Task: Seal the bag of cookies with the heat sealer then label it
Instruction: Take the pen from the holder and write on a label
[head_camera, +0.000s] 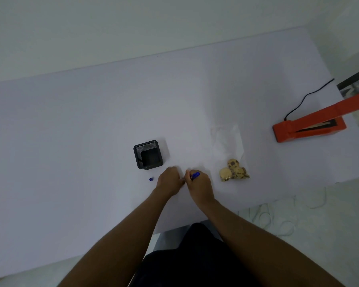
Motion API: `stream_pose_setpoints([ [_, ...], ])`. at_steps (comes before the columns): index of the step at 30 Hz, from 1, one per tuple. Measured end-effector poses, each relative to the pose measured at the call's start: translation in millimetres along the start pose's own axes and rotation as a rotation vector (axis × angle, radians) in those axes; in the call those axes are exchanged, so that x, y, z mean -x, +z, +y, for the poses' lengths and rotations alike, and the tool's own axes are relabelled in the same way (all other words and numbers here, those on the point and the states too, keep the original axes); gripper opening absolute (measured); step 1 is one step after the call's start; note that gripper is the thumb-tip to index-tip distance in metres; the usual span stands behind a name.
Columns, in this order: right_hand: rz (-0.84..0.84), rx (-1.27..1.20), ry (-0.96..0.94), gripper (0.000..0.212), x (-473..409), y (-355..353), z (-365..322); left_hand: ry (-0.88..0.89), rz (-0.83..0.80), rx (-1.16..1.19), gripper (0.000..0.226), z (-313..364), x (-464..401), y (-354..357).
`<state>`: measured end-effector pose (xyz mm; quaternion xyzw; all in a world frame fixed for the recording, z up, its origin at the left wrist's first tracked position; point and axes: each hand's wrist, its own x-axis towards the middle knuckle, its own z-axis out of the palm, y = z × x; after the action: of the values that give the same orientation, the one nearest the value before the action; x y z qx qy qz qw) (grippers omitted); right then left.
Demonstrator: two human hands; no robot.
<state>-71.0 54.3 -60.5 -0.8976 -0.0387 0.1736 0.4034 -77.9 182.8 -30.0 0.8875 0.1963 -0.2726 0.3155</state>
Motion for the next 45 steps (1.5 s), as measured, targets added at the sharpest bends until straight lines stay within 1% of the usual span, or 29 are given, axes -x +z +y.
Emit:
stream_pose_setpoints([
  [3,0.008,0.004,-0.020,0.045,0.3,-0.9,-1.6,-0.006,-0.003,0.004,0.023,-0.3,-0.8,0.7],
  [6,-0.015,0.023,-0.030,0.041,1.9,-0.5,-0.7,-0.012,-0.014,0.016,0.023,0.1,-1.1,1.1],
  [10,0.030,0.023,0.000,0.044,3.6,-0.2,3.4,-0.009,-0.014,0.008,0.025,-1.2,-1.3,2.0],
  [13,0.036,0.048,-0.035,0.044,6.7,-2.2,3.5,-0.008,-0.014,0.011,0.026,-1.9,-2.4,3.2],
  [17,0.047,0.001,-0.036,0.048,5.8,-4.0,0.3,-0.022,-0.021,0.021,0.029,-1.9,-2.5,2.9],
  [21,0.053,0.029,-0.134,0.037,8.5,-4.4,-8.0,-0.017,-0.019,0.009,0.025,-1.6,-2.3,2.1],
  [25,0.066,-0.086,0.000,0.043,6.3,-2.3,-8.3,-0.010,-0.019,0.035,0.024,-4.1,-0.7,0.2],
  [28,0.064,-0.081,0.021,0.045,5.4,-4.1,-6.6,0.004,-0.023,0.094,0.023,-6.9,7.6,-4.4],
  [30,0.057,-0.087,0.018,0.047,5.1,-5.6,-7.7,0.011,0.042,0.113,0.019,-10.4,21.4,-8.2],
  [31,0.058,-0.103,0.020,0.048,5.2,-6.6,-8.3,0.002,0.106,0.112,0.019,-14.1,29.8,-9.4],
  [34,0.068,-0.144,0.017,0.050,6.6,-8.8,-12.3,-0.083,0.322,0.117,0.019,-30.8,54.3,-12.7],
  [36,0.070,-0.167,0.010,0.050,8.4,-10.5,-16.4,-0.153,0.391,0.132,0.021,-42.0,63.2,-16.1],
  [38,0.057,-0.171,-0.004,0.049,10.0,-10.1,-20.7,-0.215,0.395,0.128,0.028,-50.7,63.3,-19.5],
  [40,0.018,-0.180,-0.010,0.050,10.5,-7.2,-24.0,-0.242,0.360,0.100,0.034,-56.9,58.0,-22.1],
  [43,-0.048,-0.188,0.024,0.046,8.4,-5.1,-34.6,-0.211,0.311,0.046,0.026,-65.8,49.5,-22.5],
  [45,-0.070,-0.216,0.034,0.036,9.0,-8.3,-49.6,-0.205,0.290,0.093,0.024,-67.3,48.2,-23.6],
])
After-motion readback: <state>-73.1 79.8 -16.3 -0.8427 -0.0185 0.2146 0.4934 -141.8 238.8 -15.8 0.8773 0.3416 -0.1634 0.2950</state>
